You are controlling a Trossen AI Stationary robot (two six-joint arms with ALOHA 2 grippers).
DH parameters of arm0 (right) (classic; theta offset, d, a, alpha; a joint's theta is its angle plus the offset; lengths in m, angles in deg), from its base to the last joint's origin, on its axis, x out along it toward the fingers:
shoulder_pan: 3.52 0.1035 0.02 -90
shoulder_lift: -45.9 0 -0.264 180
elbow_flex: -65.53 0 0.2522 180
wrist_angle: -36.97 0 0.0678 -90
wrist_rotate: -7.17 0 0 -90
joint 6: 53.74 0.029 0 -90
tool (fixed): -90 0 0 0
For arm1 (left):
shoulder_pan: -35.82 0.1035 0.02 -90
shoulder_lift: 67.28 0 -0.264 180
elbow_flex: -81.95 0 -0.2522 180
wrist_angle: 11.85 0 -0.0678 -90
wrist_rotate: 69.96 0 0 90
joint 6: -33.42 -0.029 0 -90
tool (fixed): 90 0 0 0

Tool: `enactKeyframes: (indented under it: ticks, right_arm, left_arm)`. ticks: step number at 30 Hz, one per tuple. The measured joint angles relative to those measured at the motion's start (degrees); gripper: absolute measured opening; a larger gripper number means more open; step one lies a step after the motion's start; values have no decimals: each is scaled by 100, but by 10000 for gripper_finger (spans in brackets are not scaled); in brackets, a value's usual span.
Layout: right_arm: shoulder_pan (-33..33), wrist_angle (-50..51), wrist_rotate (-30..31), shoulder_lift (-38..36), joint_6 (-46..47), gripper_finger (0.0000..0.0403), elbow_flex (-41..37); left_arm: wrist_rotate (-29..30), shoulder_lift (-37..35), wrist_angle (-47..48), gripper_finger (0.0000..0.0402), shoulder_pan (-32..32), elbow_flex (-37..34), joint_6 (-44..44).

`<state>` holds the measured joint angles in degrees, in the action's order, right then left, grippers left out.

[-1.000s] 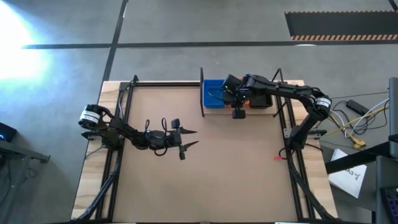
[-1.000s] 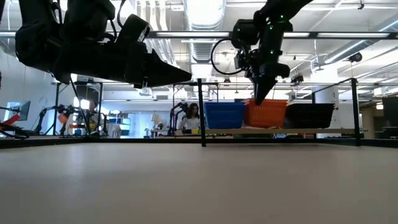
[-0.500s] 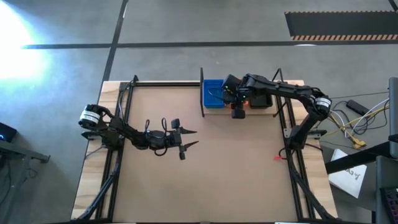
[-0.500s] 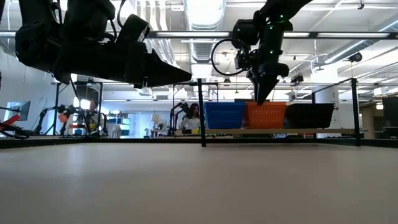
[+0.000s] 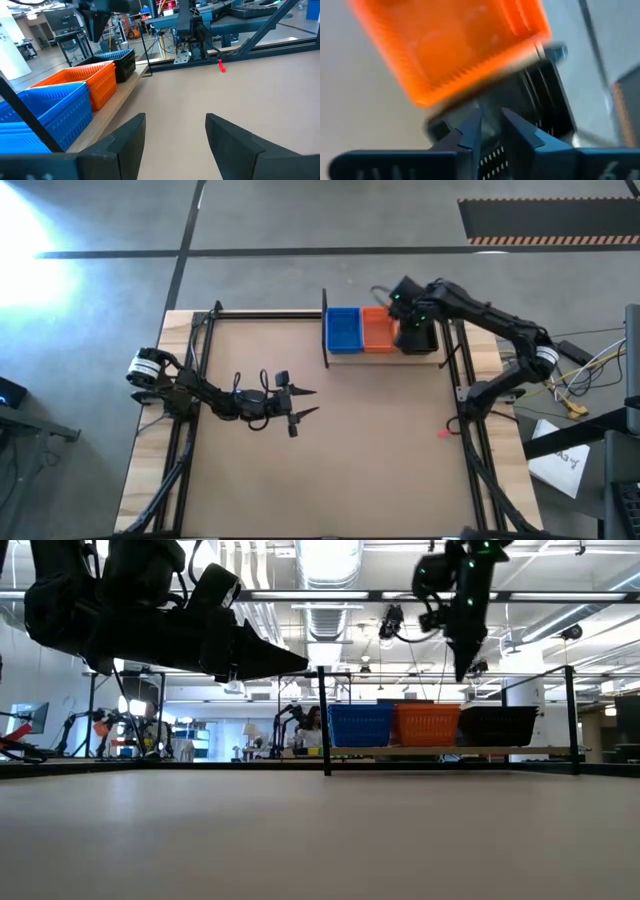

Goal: Stack baskets on shelf by color
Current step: Adjust the baskets on the shelf

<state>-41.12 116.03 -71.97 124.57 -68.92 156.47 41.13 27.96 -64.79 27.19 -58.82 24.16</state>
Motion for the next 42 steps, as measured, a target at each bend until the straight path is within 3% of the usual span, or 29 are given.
enactKeyframes:
  ticks: [7, 14, 26, 36, 42]
  right_arm:
    - [-763, -165, -77, -32, 439, 11, -589]
    - [-794, -839, -94, 407, 523, 9, -891]
    - [-794, -1490, -77, 590, 638, 9, -614]
    - [-792, -1222, -33, 357, 651, 9, -458]
    - [-831, -1065, -171, 359, 769, 9, -942]
  left_arm:
    - [-1, 0, -1, 192, -2, -6, -2]
    - [-2, 0, -2, 192, -2, -12, 0]
    - [-2, 0, -13, 192, -4, -16, 1]
    - [-2, 0, -13, 192, -2, -10, 10]
    - [-2, 0, -13, 192, -2, -10, 7]
